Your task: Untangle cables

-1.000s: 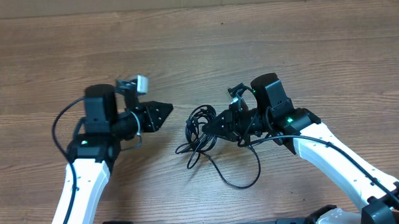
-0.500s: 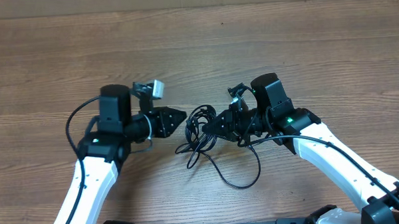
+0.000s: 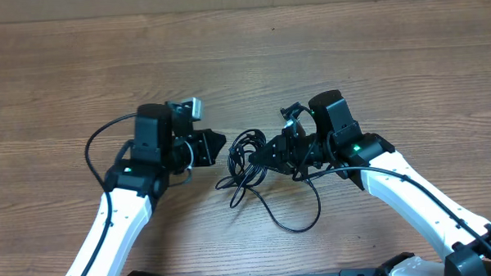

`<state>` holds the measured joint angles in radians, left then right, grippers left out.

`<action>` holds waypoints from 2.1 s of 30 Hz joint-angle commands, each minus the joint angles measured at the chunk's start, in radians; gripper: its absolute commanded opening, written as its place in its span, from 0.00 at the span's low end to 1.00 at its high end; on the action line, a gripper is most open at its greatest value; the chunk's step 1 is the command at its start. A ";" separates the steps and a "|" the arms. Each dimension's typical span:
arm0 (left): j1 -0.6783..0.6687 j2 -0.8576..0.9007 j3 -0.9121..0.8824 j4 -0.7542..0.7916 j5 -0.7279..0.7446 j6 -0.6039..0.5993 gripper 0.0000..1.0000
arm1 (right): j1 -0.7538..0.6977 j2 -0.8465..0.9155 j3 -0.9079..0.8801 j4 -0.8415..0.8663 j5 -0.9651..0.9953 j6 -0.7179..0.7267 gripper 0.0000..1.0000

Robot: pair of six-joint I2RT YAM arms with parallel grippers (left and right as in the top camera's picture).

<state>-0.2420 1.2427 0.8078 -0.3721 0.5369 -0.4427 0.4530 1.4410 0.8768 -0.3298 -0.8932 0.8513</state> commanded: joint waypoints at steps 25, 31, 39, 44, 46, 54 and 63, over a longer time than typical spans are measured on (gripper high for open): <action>-0.106 0.084 0.014 -0.214 0.169 0.045 0.04 | 0.000 -0.021 0.022 0.011 -0.013 -0.009 0.04; -0.072 0.083 0.023 -0.183 0.164 0.076 0.04 | 0.000 -0.021 0.022 0.010 -0.014 -0.010 0.04; 0.059 0.083 0.166 -0.177 0.223 0.030 0.04 | 0.000 -0.021 0.022 0.010 -0.013 -0.010 0.04; 0.058 0.083 0.193 -0.135 0.222 0.008 0.04 | 0.000 -0.021 0.022 0.010 -0.013 -0.010 0.04; 0.058 0.084 0.193 -0.125 0.214 0.009 0.04 | 0.000 -0.021 0.022 0.010 -0.013 -0.010 0.04; -0.006 0.106 0.192 -0.106 0.185 0.014 0.04 | 0.000 -0.021 0.022 0.011 -0.013 -0.010 0.04; -0.106 0.141 0.192 -0.177 0.032 0.020 0.04 | 0.000 -0.021 0.022 0.010 -0.013 -0.010 0.04</action>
<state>-0.3355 1.3735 0.9791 -0.5171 0.6559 -0.4191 0.4572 1.4410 0.8768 -0.3305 -0.8925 0.8520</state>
